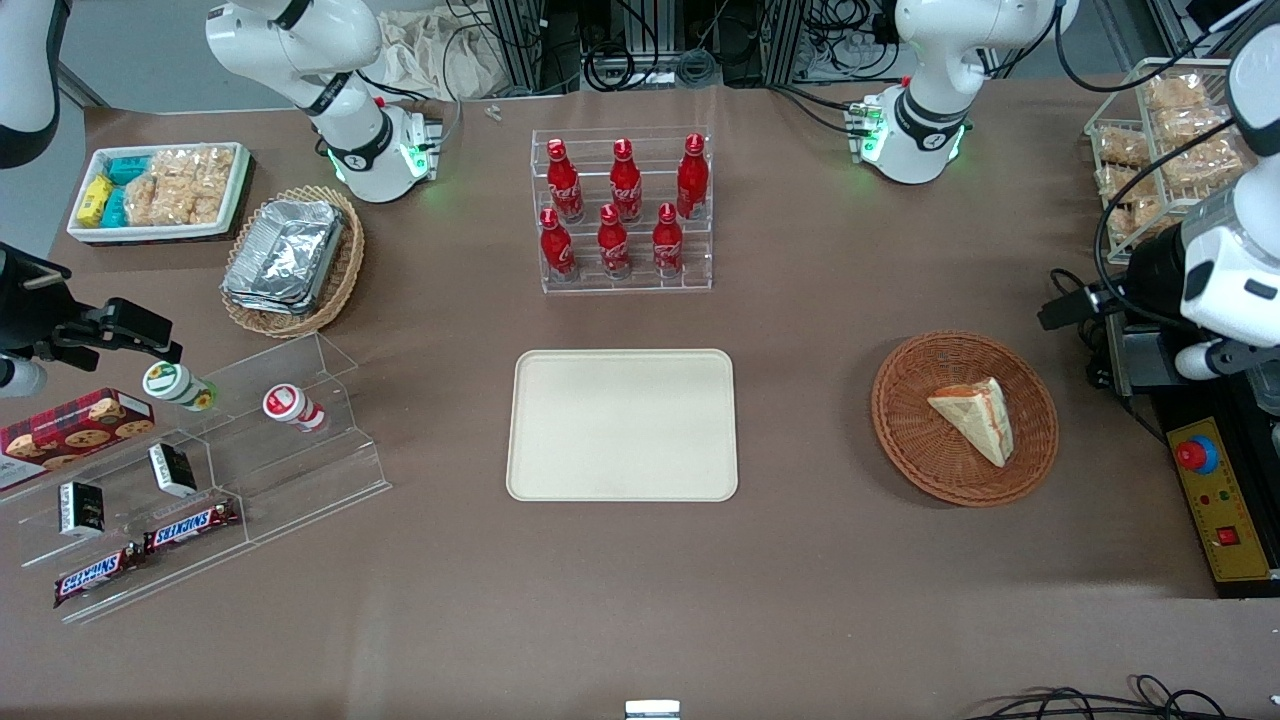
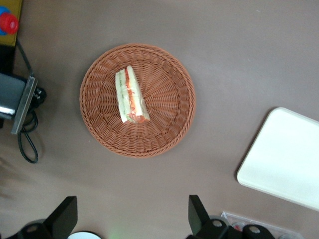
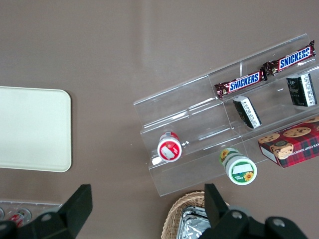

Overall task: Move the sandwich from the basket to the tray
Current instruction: 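Move the left gripper over the wicker basket and lower toward the sandwich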

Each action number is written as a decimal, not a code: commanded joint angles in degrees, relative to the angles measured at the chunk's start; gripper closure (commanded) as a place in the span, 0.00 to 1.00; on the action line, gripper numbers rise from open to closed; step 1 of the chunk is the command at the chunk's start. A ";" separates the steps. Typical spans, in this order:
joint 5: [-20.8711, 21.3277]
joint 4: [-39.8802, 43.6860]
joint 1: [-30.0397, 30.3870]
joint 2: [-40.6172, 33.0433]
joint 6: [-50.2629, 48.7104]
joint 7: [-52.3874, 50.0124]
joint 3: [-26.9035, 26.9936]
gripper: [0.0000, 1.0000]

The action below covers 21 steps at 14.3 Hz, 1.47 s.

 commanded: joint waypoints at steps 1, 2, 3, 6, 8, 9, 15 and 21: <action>0.78 -7.12 0.18 -0.34 6.83 -4.84 0.44 0.00; 2.44 -10.72 0.18 -0.34 10.70 -6.24 0.45 0.00; 3.15 -14.15 0.18 -0.34 14.82 -7.48 0.45 0.00; 3.16 -21.99 0.36 0.36 25.38 -10.99 0.62 0.00; 3.16 -25.33 0.36 1.76 31.01 -11.97 0.97 0.00; 3.16 -27.09 0.36 2.64 34.08 -12.14 0.97 0.00; 3.16 -33.08 0.27 9.93 49.48 -15.05 2.47 0.00; 2.99 -33.08 0.27 14.07 52.13 -15.13 2.55 0.25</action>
